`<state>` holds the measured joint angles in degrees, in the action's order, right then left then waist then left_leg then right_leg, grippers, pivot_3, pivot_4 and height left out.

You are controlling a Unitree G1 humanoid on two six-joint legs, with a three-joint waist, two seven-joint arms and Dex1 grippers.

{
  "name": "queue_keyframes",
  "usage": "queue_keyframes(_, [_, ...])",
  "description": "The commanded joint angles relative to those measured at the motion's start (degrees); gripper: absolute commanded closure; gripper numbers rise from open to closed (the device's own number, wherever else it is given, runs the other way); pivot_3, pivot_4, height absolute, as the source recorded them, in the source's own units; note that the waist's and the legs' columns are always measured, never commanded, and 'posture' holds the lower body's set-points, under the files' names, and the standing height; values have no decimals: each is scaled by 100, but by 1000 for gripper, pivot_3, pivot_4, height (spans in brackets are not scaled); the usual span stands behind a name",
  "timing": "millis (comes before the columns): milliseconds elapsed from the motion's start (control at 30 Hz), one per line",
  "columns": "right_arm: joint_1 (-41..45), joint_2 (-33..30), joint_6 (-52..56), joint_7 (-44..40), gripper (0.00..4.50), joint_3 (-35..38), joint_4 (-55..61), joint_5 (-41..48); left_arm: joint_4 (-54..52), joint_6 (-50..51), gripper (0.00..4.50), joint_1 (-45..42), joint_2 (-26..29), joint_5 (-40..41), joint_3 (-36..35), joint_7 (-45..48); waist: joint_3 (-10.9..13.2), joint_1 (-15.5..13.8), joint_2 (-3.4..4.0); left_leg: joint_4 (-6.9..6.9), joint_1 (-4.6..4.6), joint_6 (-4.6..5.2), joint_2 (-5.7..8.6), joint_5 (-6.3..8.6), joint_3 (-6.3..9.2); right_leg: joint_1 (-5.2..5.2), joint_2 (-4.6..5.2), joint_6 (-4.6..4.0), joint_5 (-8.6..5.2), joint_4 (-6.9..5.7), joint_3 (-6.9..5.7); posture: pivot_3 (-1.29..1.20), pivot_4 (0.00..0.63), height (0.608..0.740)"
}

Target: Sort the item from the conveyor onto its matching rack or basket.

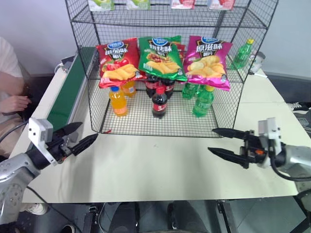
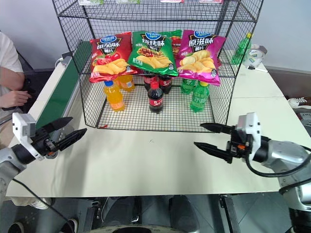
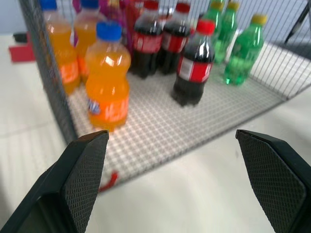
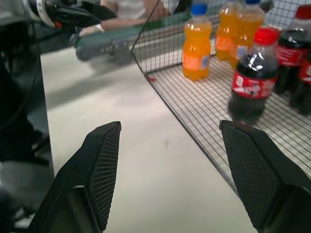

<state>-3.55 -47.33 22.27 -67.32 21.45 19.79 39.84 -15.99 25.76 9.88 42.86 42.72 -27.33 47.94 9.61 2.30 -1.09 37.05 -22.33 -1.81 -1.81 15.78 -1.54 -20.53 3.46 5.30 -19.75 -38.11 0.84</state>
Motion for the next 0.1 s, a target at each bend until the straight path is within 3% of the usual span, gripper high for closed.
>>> queue_keyframes(33, [90,-142,-192,-169,1136,280,-373,-16,303,-173,0,-73,159,-131,-345,161,0,-19,-1,1,0,0,0,0,0,0,1,-1,0,0,0,0,150,739])
queue_keyframes(100, [180,-144,-270,-170,1136,224,-551,-93,463,-284,0,-131,201,-309,-356,138,0,-28,-1,2,0,0,0,0,0,1,2,-2,0,2,0,0,150,739])
